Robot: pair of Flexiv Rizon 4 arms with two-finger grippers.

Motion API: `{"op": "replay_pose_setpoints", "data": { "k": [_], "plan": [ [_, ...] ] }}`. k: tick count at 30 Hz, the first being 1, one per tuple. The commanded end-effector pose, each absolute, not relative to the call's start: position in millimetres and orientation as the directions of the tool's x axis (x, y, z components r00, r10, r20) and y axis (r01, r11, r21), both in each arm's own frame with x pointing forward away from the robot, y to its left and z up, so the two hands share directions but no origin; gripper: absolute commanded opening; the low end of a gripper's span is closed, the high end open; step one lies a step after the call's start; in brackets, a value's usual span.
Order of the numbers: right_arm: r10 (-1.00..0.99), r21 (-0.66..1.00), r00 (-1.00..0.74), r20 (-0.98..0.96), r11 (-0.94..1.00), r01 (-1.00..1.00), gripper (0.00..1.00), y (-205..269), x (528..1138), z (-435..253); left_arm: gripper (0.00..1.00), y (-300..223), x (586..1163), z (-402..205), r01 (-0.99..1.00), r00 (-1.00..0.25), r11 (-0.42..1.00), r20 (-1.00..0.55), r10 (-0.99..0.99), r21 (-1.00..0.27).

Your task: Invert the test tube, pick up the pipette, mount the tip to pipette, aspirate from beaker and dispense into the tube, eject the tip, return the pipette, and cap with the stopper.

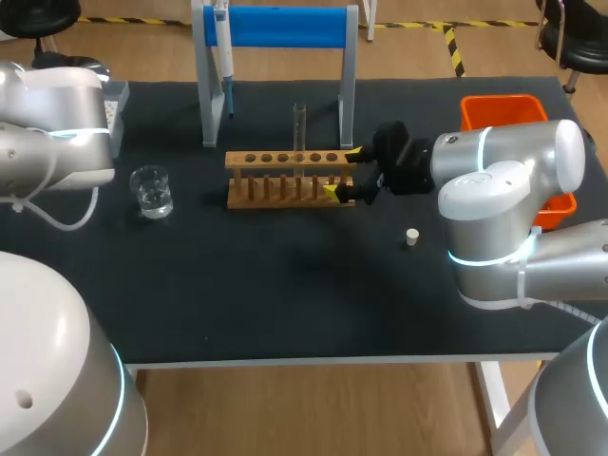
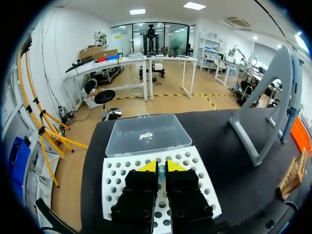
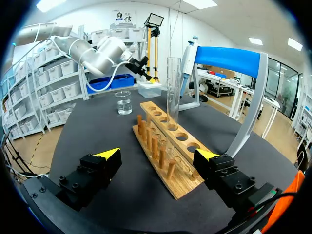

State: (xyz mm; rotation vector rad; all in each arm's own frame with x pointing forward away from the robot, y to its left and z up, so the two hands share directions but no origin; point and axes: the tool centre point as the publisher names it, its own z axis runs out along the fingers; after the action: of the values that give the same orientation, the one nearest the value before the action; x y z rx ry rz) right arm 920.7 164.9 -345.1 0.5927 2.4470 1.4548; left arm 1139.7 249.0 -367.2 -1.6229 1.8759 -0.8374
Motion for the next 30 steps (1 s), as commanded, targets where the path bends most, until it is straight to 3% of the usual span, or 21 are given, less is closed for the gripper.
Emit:
{"op": "replay_pose_setpoints", "data": {
  "k": [1,30],
  "plan": [
    [0.455,0.878,-0.89,0.006,0.424,0.223,1.0,165,920,-345,0.0,250,1141,-368,-0.677,-0.152,0.094,0.014,-0.988,-0.73],
    [0.455,0.878,-0.89,0.006,0.424,0.223,1.0,165,920,-345,0.0,249,1135,-345,-0.648,-0.137,0.103,-0.017,-0.99,-0.754]
  ]
}}
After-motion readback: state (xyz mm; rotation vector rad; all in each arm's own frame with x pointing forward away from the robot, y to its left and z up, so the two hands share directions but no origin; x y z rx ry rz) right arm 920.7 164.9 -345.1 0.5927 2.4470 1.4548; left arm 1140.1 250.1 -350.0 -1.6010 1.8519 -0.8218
